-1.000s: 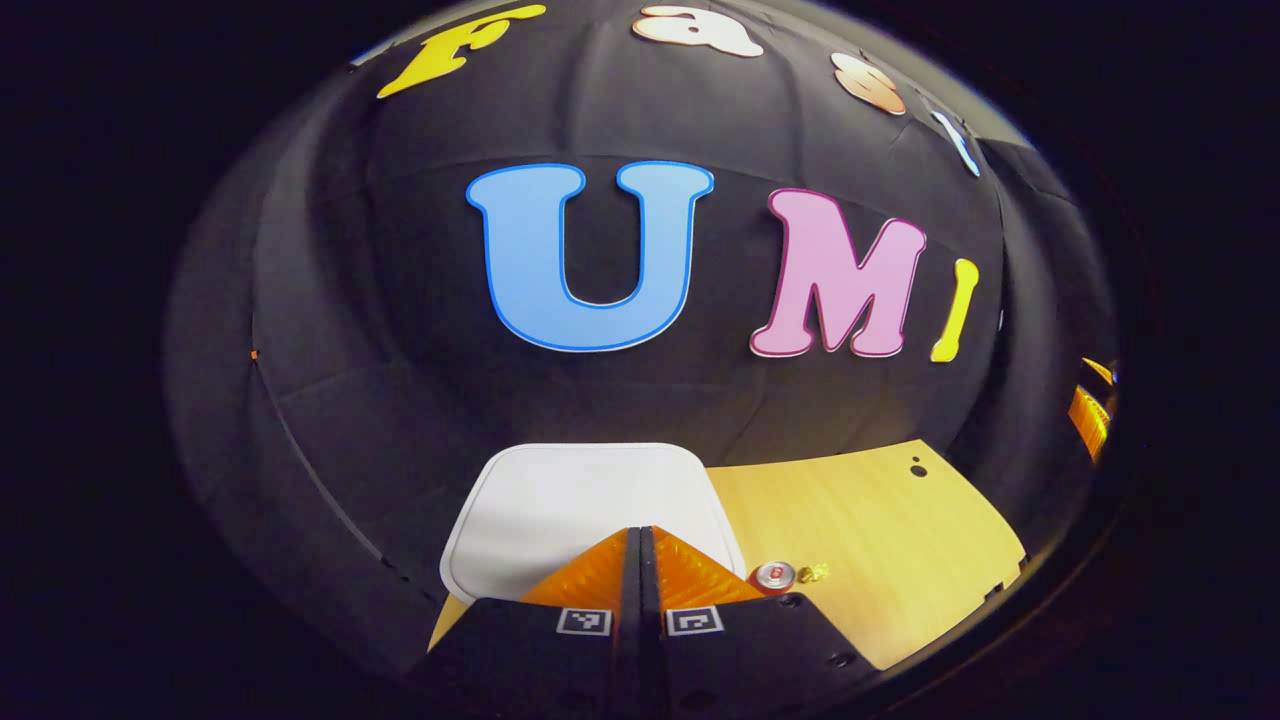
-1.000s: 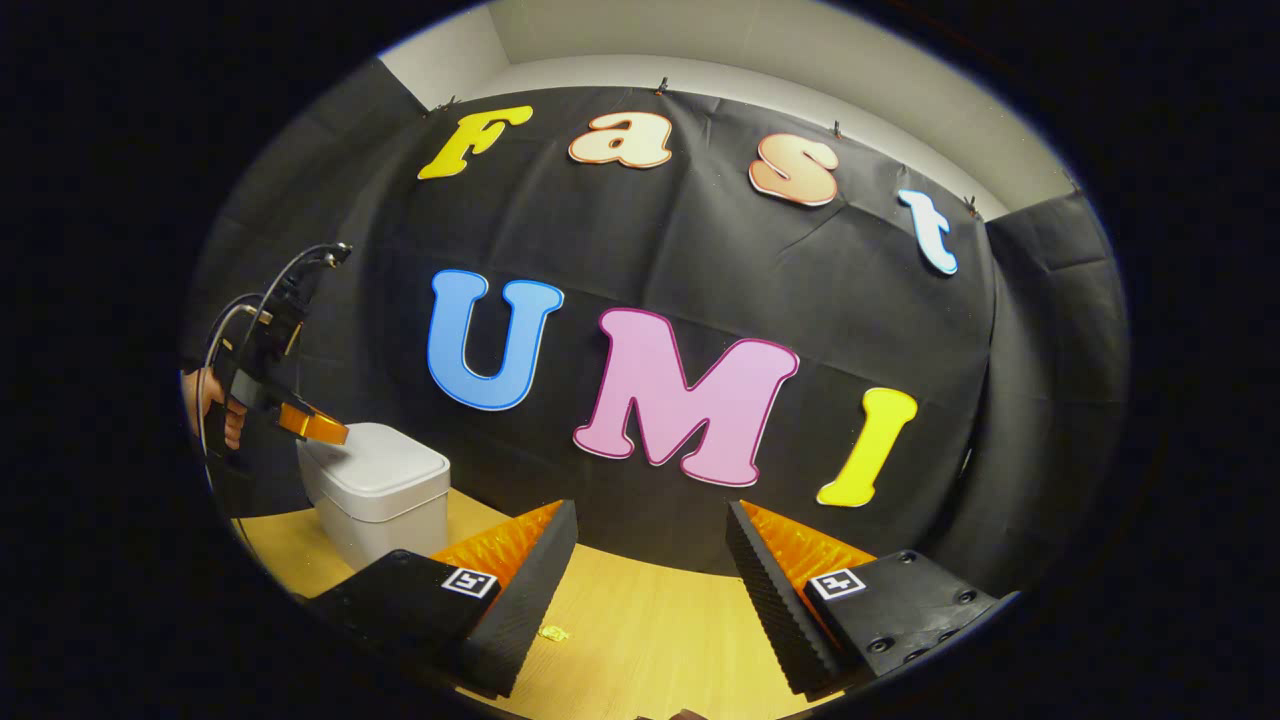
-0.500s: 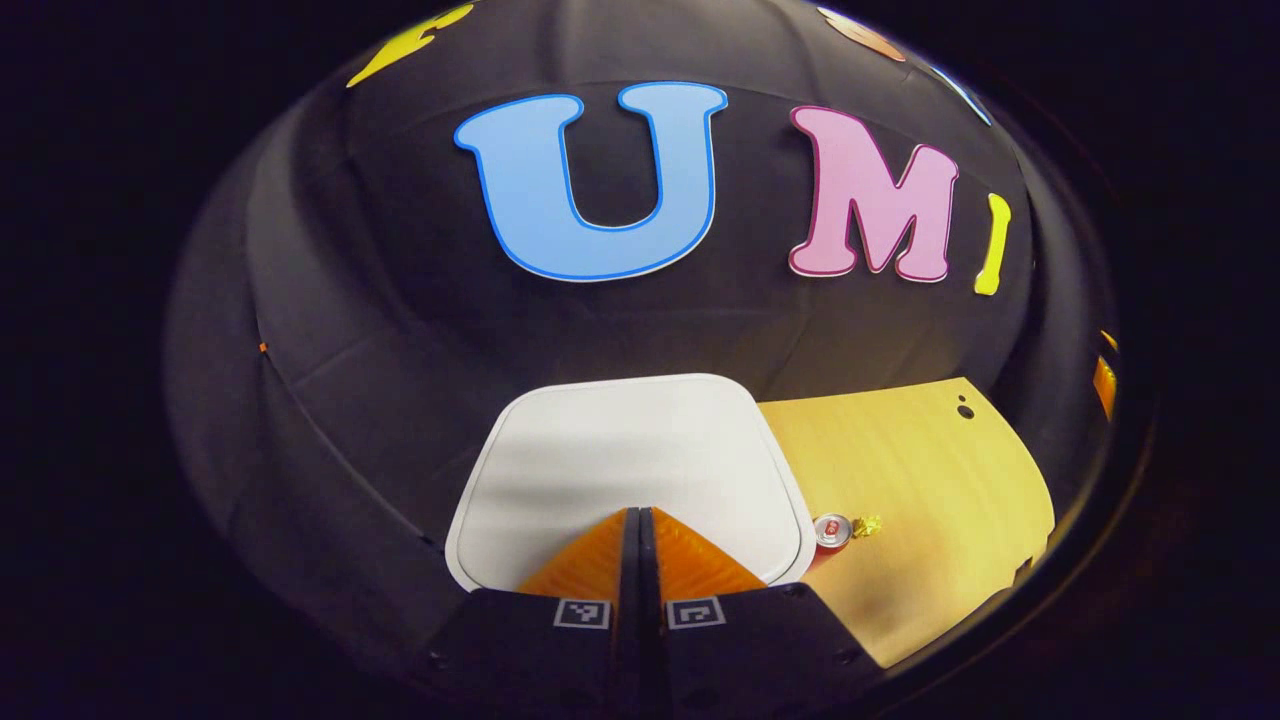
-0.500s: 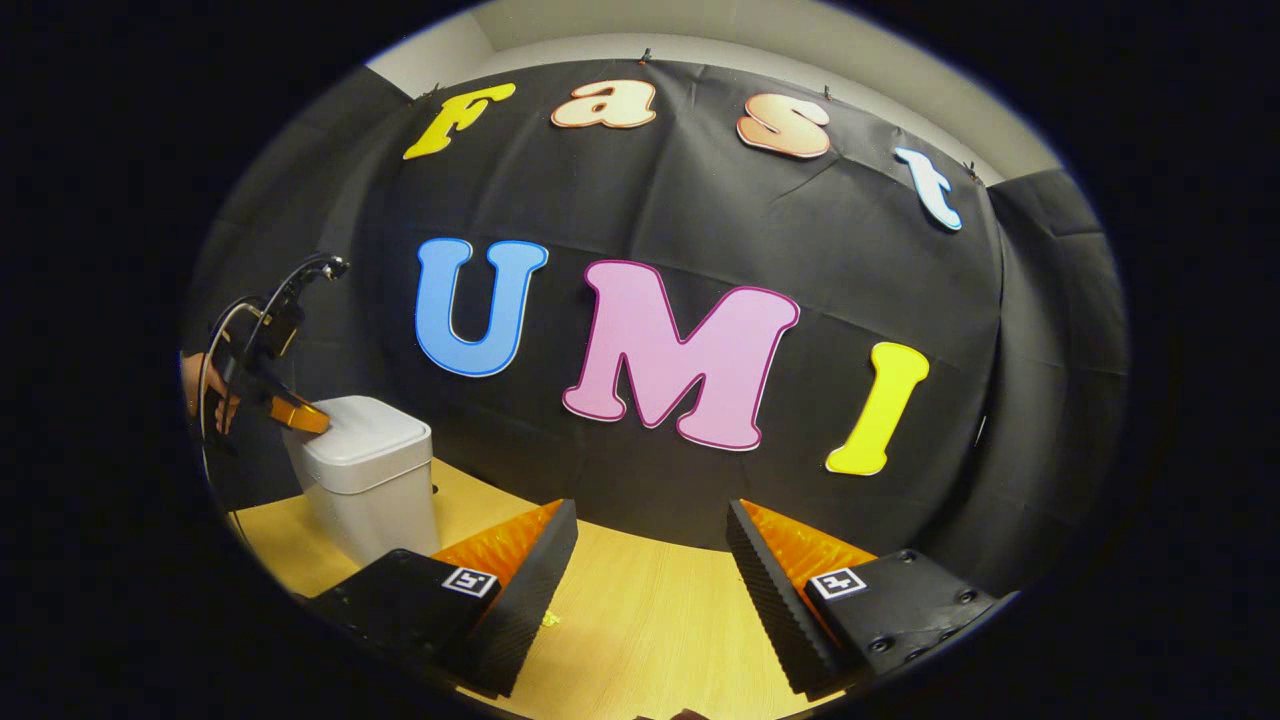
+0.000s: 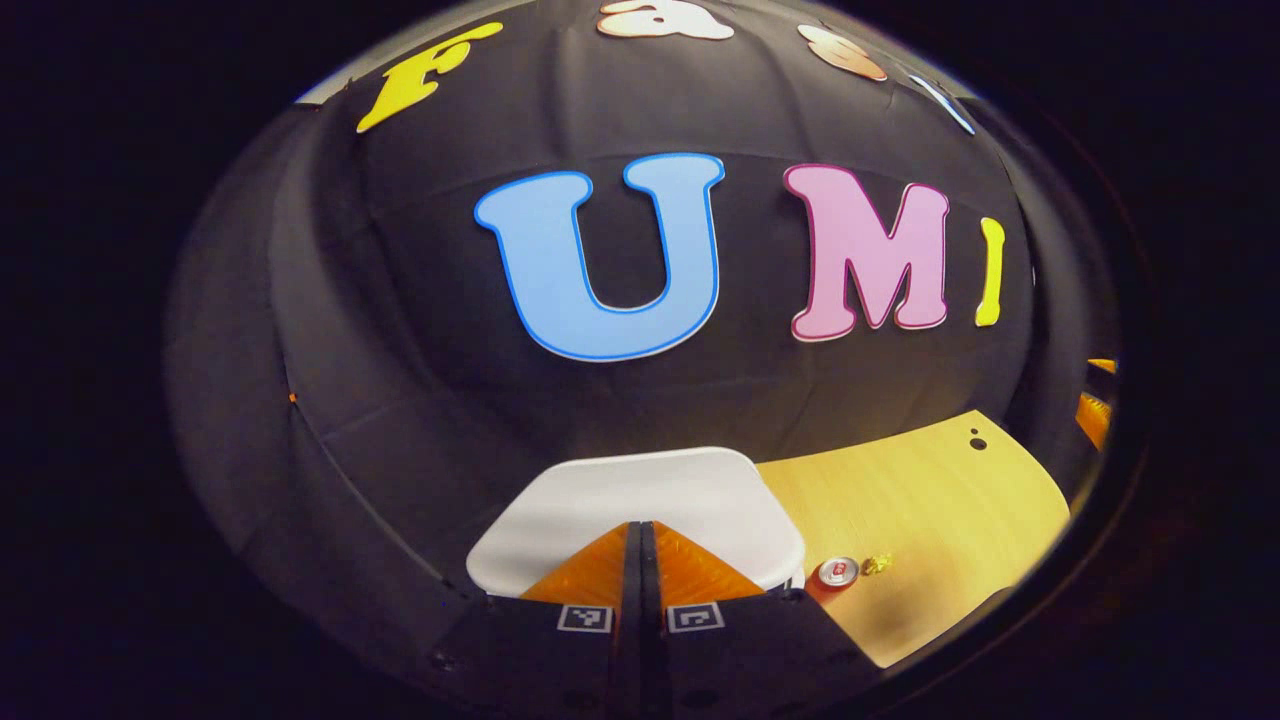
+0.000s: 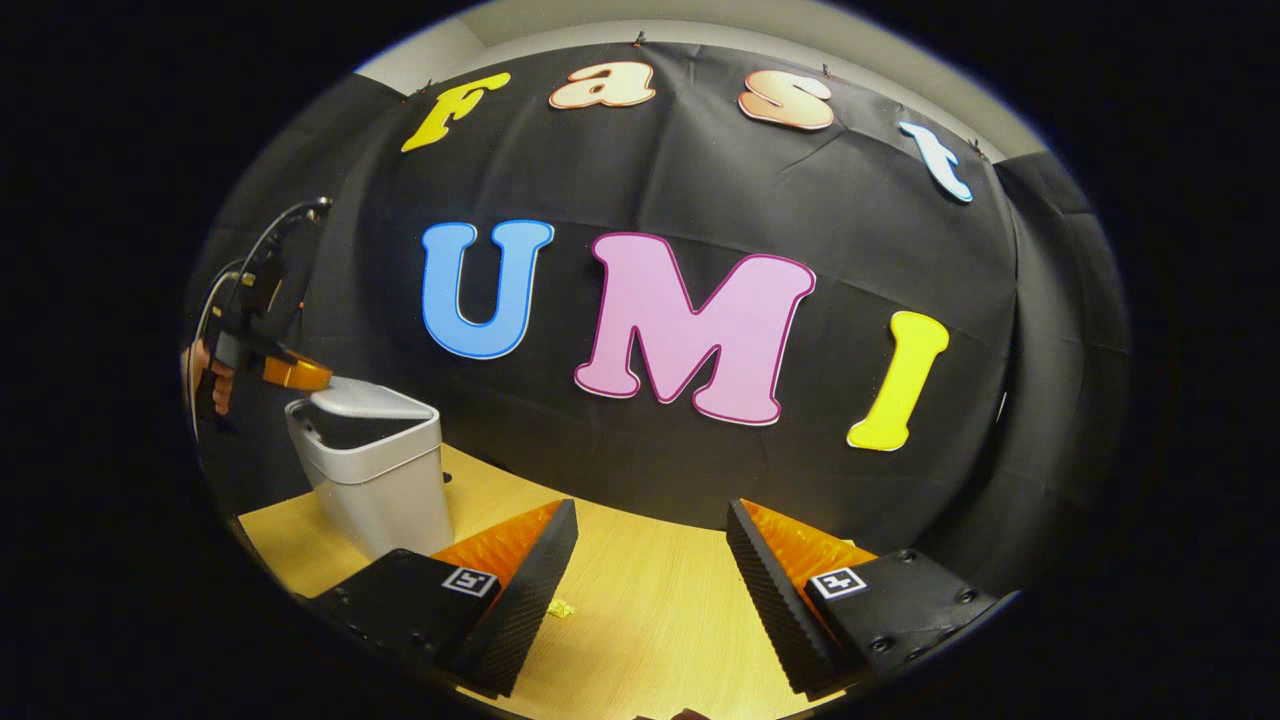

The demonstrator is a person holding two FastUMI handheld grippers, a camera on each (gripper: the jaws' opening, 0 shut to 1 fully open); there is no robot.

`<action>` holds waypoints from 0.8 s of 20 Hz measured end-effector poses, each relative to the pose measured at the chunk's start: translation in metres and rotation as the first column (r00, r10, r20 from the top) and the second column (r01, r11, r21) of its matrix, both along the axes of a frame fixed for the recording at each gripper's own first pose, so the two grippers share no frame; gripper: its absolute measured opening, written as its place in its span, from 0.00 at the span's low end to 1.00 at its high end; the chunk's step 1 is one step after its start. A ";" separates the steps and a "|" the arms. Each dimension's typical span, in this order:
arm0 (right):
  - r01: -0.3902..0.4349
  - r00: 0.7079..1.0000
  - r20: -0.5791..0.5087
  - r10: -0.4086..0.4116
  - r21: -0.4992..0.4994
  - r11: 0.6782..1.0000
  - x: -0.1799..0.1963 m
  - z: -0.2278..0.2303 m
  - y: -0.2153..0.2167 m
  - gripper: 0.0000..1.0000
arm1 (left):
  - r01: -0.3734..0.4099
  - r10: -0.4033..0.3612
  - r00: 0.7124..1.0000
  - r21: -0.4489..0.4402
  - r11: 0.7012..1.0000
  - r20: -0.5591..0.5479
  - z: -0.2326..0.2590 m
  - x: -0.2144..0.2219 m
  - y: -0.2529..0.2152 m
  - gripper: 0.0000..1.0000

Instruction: Press the lid of the desktop garbage bin to open it, pick up the crumpled paper on the desktop and throw it into the bin, then pick up the pop can on the desktop and drop it into the bin, and finally close the garbage bin lid.

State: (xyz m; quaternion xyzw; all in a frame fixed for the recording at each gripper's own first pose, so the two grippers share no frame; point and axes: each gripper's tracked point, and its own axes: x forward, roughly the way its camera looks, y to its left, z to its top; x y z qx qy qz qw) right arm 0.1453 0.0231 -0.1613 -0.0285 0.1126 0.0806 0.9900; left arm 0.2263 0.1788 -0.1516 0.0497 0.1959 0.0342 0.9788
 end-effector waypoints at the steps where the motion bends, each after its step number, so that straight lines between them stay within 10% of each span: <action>1: -0.010 1.000 -0.009 0.010 0.001 1.000 0.000 -0.004 0.004 0.97 | -0.003 0.003 1.000 0.015 1.000 0.031 0.010 0.001 0.000 0.06; 12: -0.084 0.993 -0.085 0.087 0.036 0.996 0.012 -0.035 0.031 0.97 | 0.083 -0.077 0.986 -0.034 0.996 0.150 0.077 -0.041 -0.042 0.13; 16: -0.130 0.979 -0.151 0.139 0.070 0.989 0.021 -0.061 0.046 0.97 | 0.119 -0.097 0.976 -0.107 0.987 0.194 0.089 -0.070 -0.064 0.48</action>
